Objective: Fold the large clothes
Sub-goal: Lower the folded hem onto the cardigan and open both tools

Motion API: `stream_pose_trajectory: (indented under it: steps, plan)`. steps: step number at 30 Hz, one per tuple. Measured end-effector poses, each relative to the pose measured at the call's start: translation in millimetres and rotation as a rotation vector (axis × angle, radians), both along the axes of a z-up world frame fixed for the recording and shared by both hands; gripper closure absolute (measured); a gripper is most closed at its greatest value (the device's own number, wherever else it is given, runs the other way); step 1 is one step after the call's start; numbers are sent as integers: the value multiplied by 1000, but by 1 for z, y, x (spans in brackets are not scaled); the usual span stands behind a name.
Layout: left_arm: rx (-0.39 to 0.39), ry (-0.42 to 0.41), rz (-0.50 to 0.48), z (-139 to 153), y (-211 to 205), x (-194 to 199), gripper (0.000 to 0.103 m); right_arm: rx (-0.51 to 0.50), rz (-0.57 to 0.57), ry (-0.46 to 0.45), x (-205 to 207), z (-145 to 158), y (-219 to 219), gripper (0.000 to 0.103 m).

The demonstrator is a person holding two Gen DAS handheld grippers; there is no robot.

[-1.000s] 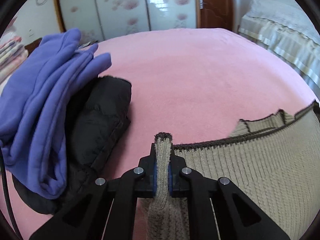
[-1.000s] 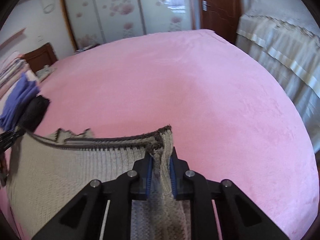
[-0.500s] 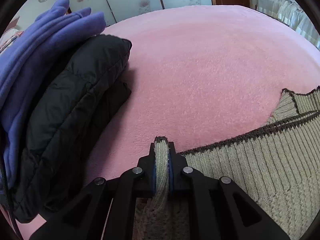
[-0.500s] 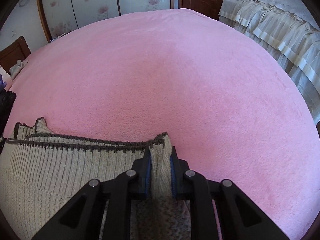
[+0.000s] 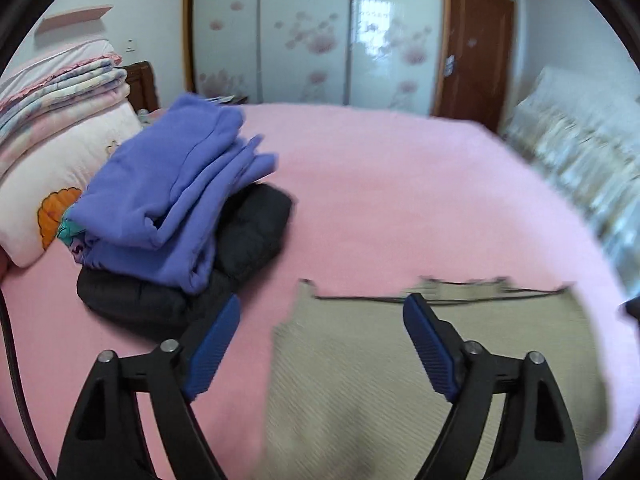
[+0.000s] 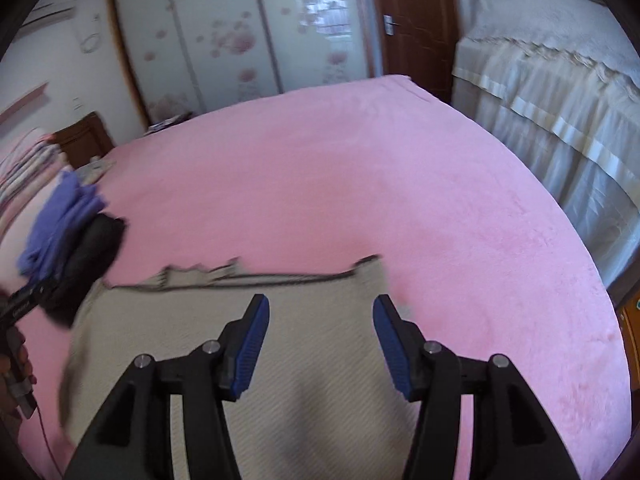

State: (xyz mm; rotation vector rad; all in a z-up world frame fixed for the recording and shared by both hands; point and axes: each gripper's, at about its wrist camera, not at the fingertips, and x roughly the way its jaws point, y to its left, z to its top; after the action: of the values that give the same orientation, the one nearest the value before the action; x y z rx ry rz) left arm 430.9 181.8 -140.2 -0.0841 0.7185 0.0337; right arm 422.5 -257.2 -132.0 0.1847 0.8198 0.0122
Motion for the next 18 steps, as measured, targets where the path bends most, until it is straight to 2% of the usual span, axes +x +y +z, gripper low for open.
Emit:
stream_pose_trajectory:
  steps: [2, 4, 7, 10, 12, 14, 17, 18]
  plan:
    - [-26, -4, -26, 12, -17, -28, 19, 5, 61, 11, -24, 14, 34, 49]
    - [-45, -1, -7, 17, -29, -56, 19, 9, 143, 0, -51, 23, 76, 49]
    - [-65, 2, 42, 3, -49, -92, 19, -5, 217, -19, -83, 23, 132, 49]
    - [-55, -2, 91, -29, -52, -115, 20, -63, 255, -1, -109, -1, 177, 49]
    - [-39, 43, 85, -62, -55, -121, 20, -48, 265, 39, -117, -25, 189, 52]
    - [3, 98, 73, -91, -57, -122, 31, -66, 266, 67, -120, -51, 192, 57]
    - [132, 178, 112, -133, -40, -115, 34, -116, 255, 126, -117, -87, 185, 65]
    - [128, 189, 126, -139, -30, -115, 34, -122, 243, 136, -115, -95, 178, 67]
